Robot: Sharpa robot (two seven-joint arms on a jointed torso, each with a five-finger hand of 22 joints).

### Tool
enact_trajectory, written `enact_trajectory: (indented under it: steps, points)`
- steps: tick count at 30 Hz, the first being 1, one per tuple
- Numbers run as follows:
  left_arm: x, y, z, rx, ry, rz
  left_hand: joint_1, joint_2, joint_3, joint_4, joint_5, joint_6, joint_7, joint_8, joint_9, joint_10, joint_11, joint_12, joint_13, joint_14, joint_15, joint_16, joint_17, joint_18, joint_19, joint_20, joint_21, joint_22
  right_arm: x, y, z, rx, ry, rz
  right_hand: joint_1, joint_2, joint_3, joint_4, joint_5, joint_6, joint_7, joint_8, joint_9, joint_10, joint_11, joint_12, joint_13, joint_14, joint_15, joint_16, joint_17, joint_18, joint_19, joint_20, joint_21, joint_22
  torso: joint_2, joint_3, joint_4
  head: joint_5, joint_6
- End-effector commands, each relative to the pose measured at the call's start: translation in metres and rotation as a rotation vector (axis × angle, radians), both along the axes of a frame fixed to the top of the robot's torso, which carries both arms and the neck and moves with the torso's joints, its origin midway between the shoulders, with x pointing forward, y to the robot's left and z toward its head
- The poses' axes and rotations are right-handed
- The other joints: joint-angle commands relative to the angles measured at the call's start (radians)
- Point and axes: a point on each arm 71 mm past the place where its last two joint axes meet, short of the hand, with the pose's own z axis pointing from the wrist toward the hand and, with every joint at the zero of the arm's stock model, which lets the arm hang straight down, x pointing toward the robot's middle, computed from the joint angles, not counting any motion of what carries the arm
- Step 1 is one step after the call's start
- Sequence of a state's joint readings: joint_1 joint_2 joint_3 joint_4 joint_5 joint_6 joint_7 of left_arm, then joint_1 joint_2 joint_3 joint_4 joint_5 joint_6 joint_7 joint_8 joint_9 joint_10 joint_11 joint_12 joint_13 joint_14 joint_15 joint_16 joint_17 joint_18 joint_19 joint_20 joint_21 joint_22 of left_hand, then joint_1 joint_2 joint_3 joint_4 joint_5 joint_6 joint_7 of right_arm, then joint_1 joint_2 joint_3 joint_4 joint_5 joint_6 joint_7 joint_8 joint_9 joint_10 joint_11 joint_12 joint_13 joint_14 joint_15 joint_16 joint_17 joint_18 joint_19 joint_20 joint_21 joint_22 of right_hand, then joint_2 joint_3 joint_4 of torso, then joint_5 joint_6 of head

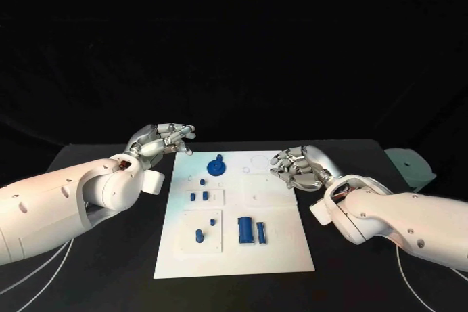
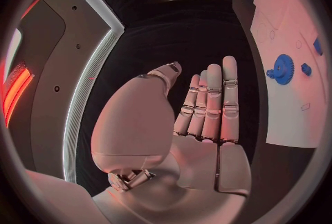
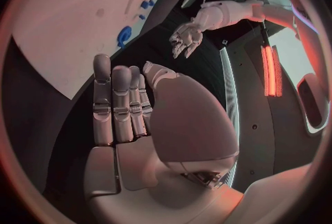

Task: Assemble the parts on the task board

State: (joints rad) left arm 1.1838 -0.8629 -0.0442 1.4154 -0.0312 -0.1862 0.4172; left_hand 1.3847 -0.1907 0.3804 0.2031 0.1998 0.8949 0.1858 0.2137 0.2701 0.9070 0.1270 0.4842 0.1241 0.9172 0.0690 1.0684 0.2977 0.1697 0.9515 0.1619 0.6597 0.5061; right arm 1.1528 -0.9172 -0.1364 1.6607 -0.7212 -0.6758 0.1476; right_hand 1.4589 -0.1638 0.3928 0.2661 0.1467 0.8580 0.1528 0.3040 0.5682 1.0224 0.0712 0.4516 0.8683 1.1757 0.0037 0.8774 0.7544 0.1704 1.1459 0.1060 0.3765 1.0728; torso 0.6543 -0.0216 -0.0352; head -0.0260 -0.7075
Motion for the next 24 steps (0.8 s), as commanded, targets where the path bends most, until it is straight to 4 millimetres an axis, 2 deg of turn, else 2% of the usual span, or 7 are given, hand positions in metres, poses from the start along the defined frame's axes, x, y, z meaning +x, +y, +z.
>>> enact_trajectory:
  steps: [1,13,14,16,18,23,24]
  points:
    - [0.004,0.004,0.001,-0.039,-0.062,0.075,0.028,0.004,-0.009,0.007,0.0,-0.014,0.004,0.009,-0.001,0.017,0.013,-0.051,-0.032,-0.06,0.018,-0.136,-0.059,0.011,-0.042,0.023,-0.112,-0.07,0.02,-0.008,-0.003,0.257,0.1,-0.049,0.006,-0.006,0.023,0.003,-0.004,-0.013,0.009,-0.021,-0.025,-0.014,0.018,-0.097,-0.133,-0.052,0.017,-0.125,-0.058,0.009,-0.025,0.015,-0.096,-0.09,-0.023,-0.009,-0.0008,0.002,0.032]
    - [0.016,0.006,-0.016,-0.026,-0.087,0.175,0.076,0.027,-0.067,0.04,0.005,-0.085,-0.009,-0.035,-0.041,0.011,0.09,-0.367,-0.062,-0.181,0.122,-0.716,-0.212,-0.013,-0.17,0.129,-0.578,-0.397,0.076,-0.026,-0.009,0.37,0.114,-0.089,-0.038,0.003,0.052,-0.026,-0.028,0.008,0.044,-0.133,-0.127,0.052,0.078,-0.374,-0.672,-0.149,0.102,-0.629,-0.35,0.013,-0.125,0.108,-0.314,-0.563,-0.048,0.0001,0.0143,0.013,0.087]
    - [0.015,0.004,-0.018,-0.016,-0.045,0.124,-0.365,0.191,-0.38,-0.203,-0.2,-0.895,-0.186,-0.214,-0.27,-0.907,-0.127,-0.484,-0.124,-0.917,-0.069,-1.068,-0.298,-0.17,-0.952,-0.162,-0.66,-0.506,0.074,-0.028,-0.01,0.284,0.1,-0.145,-0.46,0.164,-0.393,-0.266,-0.147,-0.858,-0.153,-0.304,-0.568,-0.276,-0.071,-0.452,-0.868,-0.462,-0.004,-0.877,-0.754,-0.17,-0.437,-0.106,-0.376,-1.073,-0.042,-0.0048,0.009,0.011,0.079]
    - [0.014,0.003,-0.018,-0.015,-0.045,0.126,-0.391,0.191,-0.38,-0.203,-0.2,-0.895,-0.186,-0.214,-0.27,-0.907,-0.127,-0.484,-0.124,-0.917,-0.069,-1.068,-0.298,-0.17,-0.952,-0.162,-0.66,-0.506,0.073,-0.027,-0.01,0.288,0.099,-0.146,-0.492,0.164,-0.393,-0.266,-0.147,-0.858,-0.153,-0.304,-0.568,-0.29,-0.071,-0.452,-0.868,-1.176,-0.004,-0.877,-0.754,-0.17,-1.146,-0.106,-0.376,-1.073,-0.044,-0.004,0.0098,0.011,0.08]
    - [0.013,0.002,-0.019,-0.013,-0.044,0.131,-0.463,0.191,-0.38,-0.203,-0.2,-0.895,-0.186,-0.214,-0.27,-0.907,-0.127,-0.484,-0.124,-0.917,-0.069,-1.068,-0.298,-0.17,-0.952,-0.162,-0.66,-0.506,0.071,-0.024,-0.01,0.304,0.098,-0.15,-0.565,0.164,-0.393,-0.266,-0.147,-0.858,-0.153,-0.304,-0.568,-1.022,-0.071,-0.452,-0.868,-1.176,-0.004,-0.877,-0.754,-0.17,-1.146,-0.106,-0.376,-1.073,-0.05,-0.0017,0.0121,0.013,0.082]
    - [0.006,-0.008,-0.022,0.001,-0.036,0.163,-0.643,0.191,-0.38,-0.203,-0.2,-0.895,-0.186,-0.214,-0.27,-0.907,-0.127,-0.484,-0.124,-0.917,-0.069,-1.068,-0.298,-0.17,-0.952,-0.162,-0.66,-0.506,0.056,-0.009,-0.011,0.395,0.094,-0.179,-0.737,0.164,-0.393,-0.266,-0.147,-0.858,-0.153,-0.304,-0.568,-1.022,-0.071,-0.452,-0.868,-1.176,-0.004,-0.877,-0.754,-0.17,-1.146,-0.106,-0.376,-1.073,-0.087,0.0124,0.0261,0.021,0.098]
    - [0.004,-0.01,-0.023,0.005,-0.034,0.171,-0.673,0.191,-0.38,-0.203,-0.2,-0.895,-0.186,-0.214,-0.27,-0.907,-0.127,-0.484,-0.124,-0.917,-0.069,-1.068,-0.298,-0.17,-0.952,-0.162,-0.66,-0.506,0.052,-0.005,-0.011,0.417,0.094,-0.187,-1.459,0.164,-0.393,-0.266,-0.147,-0.858,-0.153,-0.304,-0.568,-1.022,-0.071,-0.452,-0.868,-1.176,-0.004,-0.877,-0.754,-0.17,-1.146,-0.106,-0.376,-1.073,-0.093,0.0148,0.0285,0.022,0.1]
